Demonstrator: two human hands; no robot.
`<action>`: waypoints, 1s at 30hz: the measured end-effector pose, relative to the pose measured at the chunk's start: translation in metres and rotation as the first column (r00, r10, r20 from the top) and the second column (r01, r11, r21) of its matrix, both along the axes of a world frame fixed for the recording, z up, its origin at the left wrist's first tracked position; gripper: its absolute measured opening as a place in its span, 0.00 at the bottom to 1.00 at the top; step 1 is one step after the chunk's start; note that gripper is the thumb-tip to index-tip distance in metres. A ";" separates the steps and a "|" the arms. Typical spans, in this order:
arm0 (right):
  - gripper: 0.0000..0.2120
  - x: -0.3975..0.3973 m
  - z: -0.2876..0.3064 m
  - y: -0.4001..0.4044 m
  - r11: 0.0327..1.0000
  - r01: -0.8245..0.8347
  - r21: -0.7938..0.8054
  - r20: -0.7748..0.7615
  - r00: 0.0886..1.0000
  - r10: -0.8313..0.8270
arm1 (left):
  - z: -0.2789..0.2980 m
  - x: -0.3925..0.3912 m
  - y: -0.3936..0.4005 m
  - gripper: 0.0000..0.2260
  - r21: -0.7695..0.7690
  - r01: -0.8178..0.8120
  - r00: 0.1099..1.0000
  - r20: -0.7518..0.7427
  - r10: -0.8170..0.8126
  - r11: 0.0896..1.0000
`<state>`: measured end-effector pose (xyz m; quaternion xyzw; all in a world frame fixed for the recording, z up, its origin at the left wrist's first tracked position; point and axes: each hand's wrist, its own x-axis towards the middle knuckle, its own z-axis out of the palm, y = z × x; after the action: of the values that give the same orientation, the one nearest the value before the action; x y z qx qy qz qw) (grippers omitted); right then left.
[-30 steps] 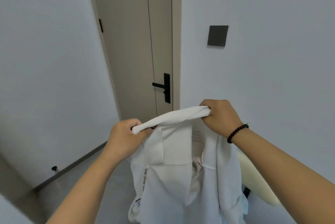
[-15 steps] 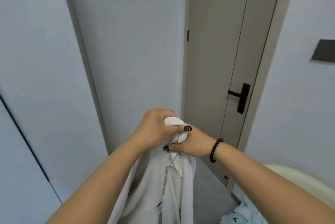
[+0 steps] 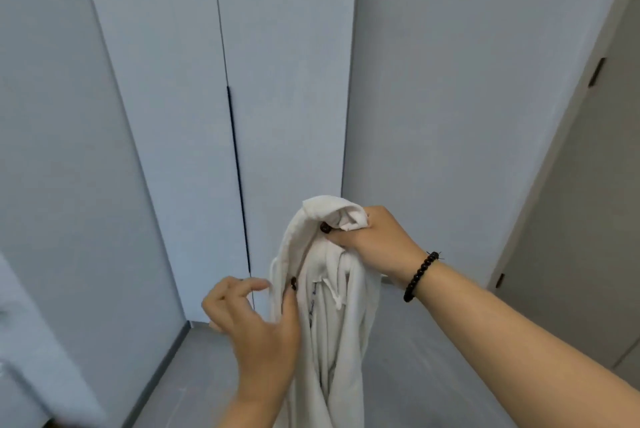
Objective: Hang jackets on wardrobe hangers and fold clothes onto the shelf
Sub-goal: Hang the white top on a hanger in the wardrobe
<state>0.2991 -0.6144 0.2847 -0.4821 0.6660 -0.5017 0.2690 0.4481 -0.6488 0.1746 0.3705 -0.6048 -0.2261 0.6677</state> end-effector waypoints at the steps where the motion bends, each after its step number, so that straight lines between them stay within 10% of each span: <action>1: 0.11 0.004 0.003 -0.010 1.000 -0.029 -0.001 0.025 0.999 0.029 | -0.012 0.003 0.003 0.16 -0.096 -0.057 0.998 0.033 0.060 0.994; 4: 0.10 0.019 0.007 -0.038 0.989 -0.150 0.006 0.074 0.986 0.149 | -0.038 0.004 0.008 0.14 -0.201 -0.024 0.976 0.210 0.067 0.979; 12: 0.08 0.074 0.007 -0.087 0.932 -0.362 -0.002 0.126 0.924 0.360 | -0.061 0.032 -0.019 0.31 0.283 -0.210 0.946 0.302 0.120 0.936; 15: 0.06 0.091 0.010 -0.109 0.930 -0.367 -0.009 0.156 0.918 0.364 | -0.068 0.065 -0.045 0.21 0.398 -0.209 0.934 0.351 0.062 0.893; 18: 0.06 0.100 0.014 -0.134 0.945 -0.325 -0.032 0.187 0.927 0.326 | -0.071 0.106 -0.077 0.04 0.509 -0.070 0.954 0.285 -0.091 0.858; 25: 0.05 0.106 0.000 -0.190 0.996 -0.079 -0.033 0.152 0.985 0.083 | -0.036 0.180 -0.163 0.18 0.543 0.192 0.941 0.133 -0.310 0.818; 30: 0.05 0.117 0.006 -0.222 0.992 0.062 -0.109 0.157 0.987 -0.044 | -0.010 0.208 -0.211 0.10 0.590 0.426 0.766 0.170 -0.621 0.686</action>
<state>0.4160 -0.8366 0.2909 -0.4384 0.6260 -0.5817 0.2786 0.6564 -0.8598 0.1642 0.3785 -0.7122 -0.4930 0.3262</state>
